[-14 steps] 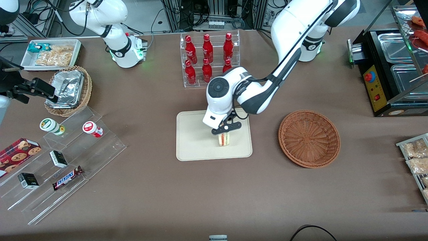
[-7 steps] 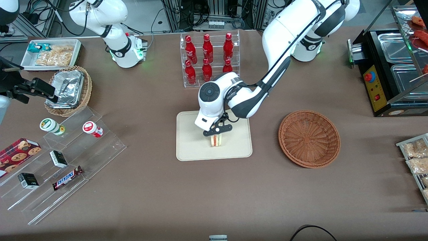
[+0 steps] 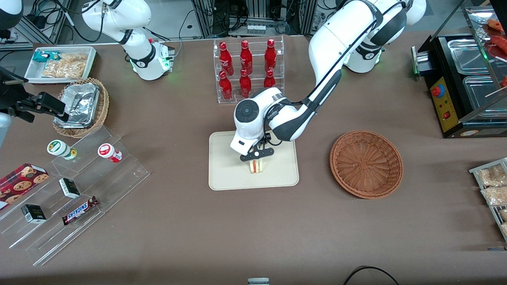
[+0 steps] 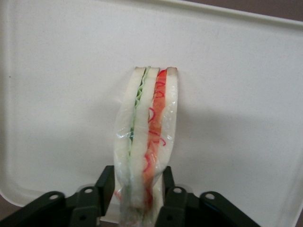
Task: Place sandwich from basket to tray
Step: 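Lower the sandwich onto the tray and open the left gripper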
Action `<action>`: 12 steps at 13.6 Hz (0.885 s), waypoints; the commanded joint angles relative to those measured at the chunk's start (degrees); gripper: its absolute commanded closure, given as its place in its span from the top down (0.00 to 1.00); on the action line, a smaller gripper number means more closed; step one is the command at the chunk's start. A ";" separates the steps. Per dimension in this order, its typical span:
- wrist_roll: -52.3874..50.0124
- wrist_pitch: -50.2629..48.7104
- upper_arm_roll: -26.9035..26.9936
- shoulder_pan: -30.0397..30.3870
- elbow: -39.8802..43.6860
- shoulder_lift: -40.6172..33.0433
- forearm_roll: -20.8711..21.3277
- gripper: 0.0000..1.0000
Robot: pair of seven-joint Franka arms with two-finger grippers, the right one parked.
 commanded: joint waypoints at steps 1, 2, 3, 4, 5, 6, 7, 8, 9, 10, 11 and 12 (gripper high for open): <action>-0.41 -2.04 0.44 -0.64 1.76 -2.12 0.56 1.00; -0.33 -2.12 0.44 -0.21 1.76 -3.01 0.38 1.00; -0.24 -3.00 0.53 0.06 1.67 -4.76 0.38 1.00; -0.41 -3.96 0.53 0.15 1.67 -5.73 0.38 1.00; 0.11 -5.02 0.61 0.41 1.59 -7.22 0.38 1.00; 0.29 -6.33 0.53 1.45 1.24 -8.72 0.64 1.00; 0.46 -8.69 0.44 2.34 0.97 -11.08 0.21 1.00; 1.86 -11.24 0.27 3.82 0.80 -12.76 -0.58 1.00; 6.48 -14.22 0.09 5.75 0.79 -14.25 -2.32 1.00; 11.40 -17.39 0.18 6.73 0.79 -15.49 -4.43 1.00; 14.67 -20.81 0.35 9.61 0.71 -16.63 -8.28 1.00; 15.83 -22.76 0.26 12.16 0.53 -16.81 -9.88 1.00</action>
